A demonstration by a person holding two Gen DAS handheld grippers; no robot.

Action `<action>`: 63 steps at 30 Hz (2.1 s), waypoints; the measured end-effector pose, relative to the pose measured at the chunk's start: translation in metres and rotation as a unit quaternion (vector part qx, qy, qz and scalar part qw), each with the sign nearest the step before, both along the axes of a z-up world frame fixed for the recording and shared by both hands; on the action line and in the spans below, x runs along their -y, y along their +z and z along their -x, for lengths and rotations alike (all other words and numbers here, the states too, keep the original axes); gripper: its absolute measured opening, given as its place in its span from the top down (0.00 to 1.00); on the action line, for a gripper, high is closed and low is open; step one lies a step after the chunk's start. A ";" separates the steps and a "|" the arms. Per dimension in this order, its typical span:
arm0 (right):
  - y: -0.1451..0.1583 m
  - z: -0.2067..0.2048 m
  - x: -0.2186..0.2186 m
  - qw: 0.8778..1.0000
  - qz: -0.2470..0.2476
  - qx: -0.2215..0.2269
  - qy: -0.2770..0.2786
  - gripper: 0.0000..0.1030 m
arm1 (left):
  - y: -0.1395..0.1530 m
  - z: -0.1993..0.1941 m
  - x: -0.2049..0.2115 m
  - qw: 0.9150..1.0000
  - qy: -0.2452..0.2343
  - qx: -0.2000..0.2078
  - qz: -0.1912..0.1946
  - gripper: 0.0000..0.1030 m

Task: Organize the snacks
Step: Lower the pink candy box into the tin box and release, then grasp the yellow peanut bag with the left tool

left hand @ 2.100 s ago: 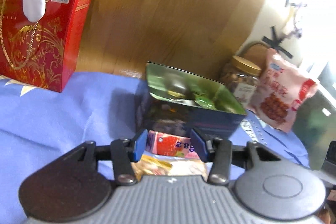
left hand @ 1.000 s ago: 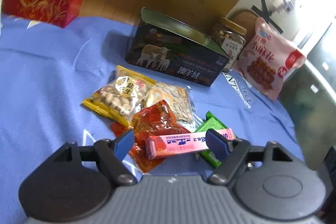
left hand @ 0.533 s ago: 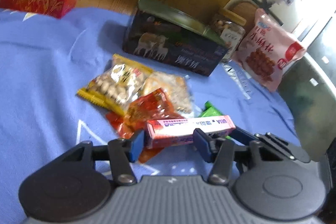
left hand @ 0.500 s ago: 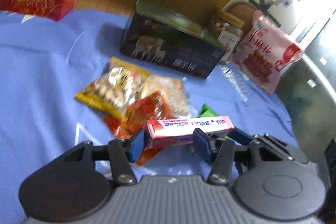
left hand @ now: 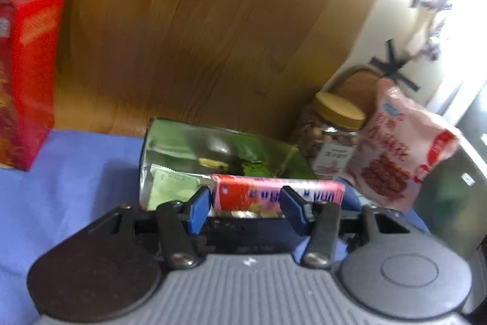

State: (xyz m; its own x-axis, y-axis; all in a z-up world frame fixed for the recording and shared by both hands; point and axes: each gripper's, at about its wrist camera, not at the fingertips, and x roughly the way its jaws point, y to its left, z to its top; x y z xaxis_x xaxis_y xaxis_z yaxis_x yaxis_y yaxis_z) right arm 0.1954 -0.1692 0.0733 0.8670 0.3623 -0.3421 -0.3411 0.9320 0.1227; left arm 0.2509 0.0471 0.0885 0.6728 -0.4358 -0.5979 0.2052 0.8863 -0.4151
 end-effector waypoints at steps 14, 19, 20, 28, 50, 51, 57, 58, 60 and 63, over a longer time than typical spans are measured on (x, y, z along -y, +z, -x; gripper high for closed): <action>-0.015 0.025 0.003 0.997 -0.040 -0.045 0.049 0.65 | -0.004 0.040 -0.062 0.999 0.038 0.026 0.004 0.34; -0.044 0.035 -0.008 0.978 -0.096 -0.149 0.107 0.65 | -0.033 0.068 -0.092 0.998 0.060 -0.022 -0.012 0.34; -0.047 0.034 -0.016 0.976 -0.096 -0.160 0.117 0.65 | -0.041 0.072 -0.095 0.997 0.064 -0.037 -0.011 0.34; -0.053 -0.010 -0.063 0.959 -0.125 -0.228 0.111 0.67 | -0.072 0.109 -0.100 0.995 0.071 -0.075 0.007 0.50; -0.054 0.150 -0.022 0.954 -0.076 -0.199 0.209 0.75 | -0.057 0.162 -0.091 0.998 0.034 -0.055 0.023 0.49; -0.053 0.151 -0.023 0.956 -0.074 -0.194 0.208 0.71 | -0.055 0.166 -0.095 0.998 0.039 -0.053 0.023 0.48; -0.058 0.149 -0.029 0.957 -0.060 -0.186 0.216 0.66 | -0.060 0.177 -0.101 0.997 0.032 -0.069 0.017 0.43; -0.060 0.148 -0.033 0.956 -0.056 -0.188 0.217 0.66 | -0.062 0.178 -0.099 0.997 0.026 -0.071 0.013 0.43; -0.064 0.149 -0.041 0.957 -0.042 -0.186 0.221 0.66 | -0.066 0.183 -0.091 0.998 0.019 -0.067 0.001 0.44; -0.065 0.150 -0.050 0.956 -0.043 -0.180 0.227 0.70 | -0.068 0.193 -0.077 0.998 -0.003 -0.063 -0.003 0.49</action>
